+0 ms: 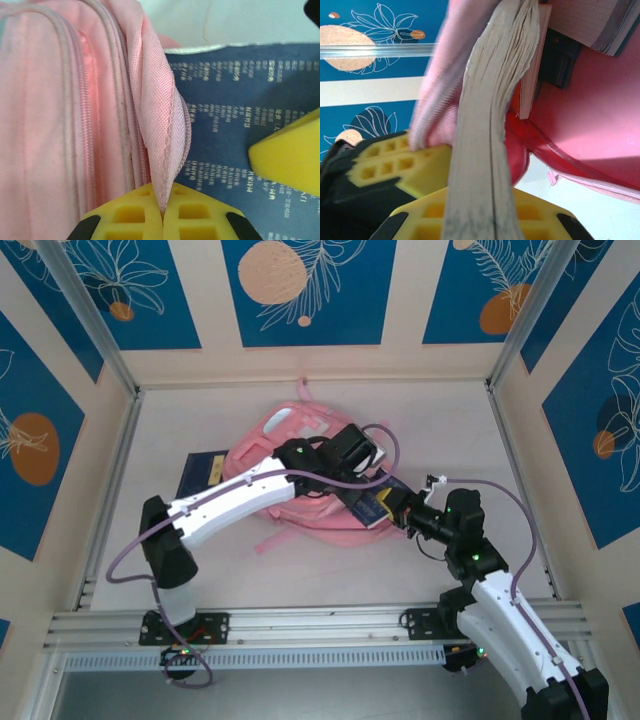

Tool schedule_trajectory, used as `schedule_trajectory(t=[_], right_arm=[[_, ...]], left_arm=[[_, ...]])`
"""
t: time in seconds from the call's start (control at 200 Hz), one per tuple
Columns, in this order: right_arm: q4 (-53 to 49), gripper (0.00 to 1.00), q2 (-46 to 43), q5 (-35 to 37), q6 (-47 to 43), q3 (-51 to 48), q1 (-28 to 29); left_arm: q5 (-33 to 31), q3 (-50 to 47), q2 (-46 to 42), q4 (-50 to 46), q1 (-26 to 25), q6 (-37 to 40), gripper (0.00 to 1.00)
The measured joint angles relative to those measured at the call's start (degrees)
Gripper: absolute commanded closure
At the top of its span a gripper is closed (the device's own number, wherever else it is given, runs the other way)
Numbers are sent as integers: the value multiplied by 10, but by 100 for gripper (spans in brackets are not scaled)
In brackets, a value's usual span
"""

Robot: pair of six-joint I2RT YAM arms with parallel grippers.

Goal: Pack the student bag
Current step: Open the student bag at the center of the table, then place the book in the student bag.

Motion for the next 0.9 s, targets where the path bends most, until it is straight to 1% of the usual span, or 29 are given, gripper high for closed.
schedule_trajectory(t=[0.155, 0.28, 0.37, 0.575, 0.9], right_arm=[[11, 100, -1, 5, -16, -15, 24], [10, 99, 9, 24, -30, -45, 64], [11, 99, 28, 39, -39, -56, 91], [38, 100, 65, 61, -54, -55, 133], [75, 100, 86, 66, -57, 8, 151]], left_arm=[[-60, 0, -65, -1, 9, 17, 100], [-106, -1, -122, -4, 22, 30, 100], [-125, -1, -146, -10, 29, 39, 100], [-131, -2, -153, -20, 30, 42, 100], [-130, -7, -153, -17, 30, 42, 100]])
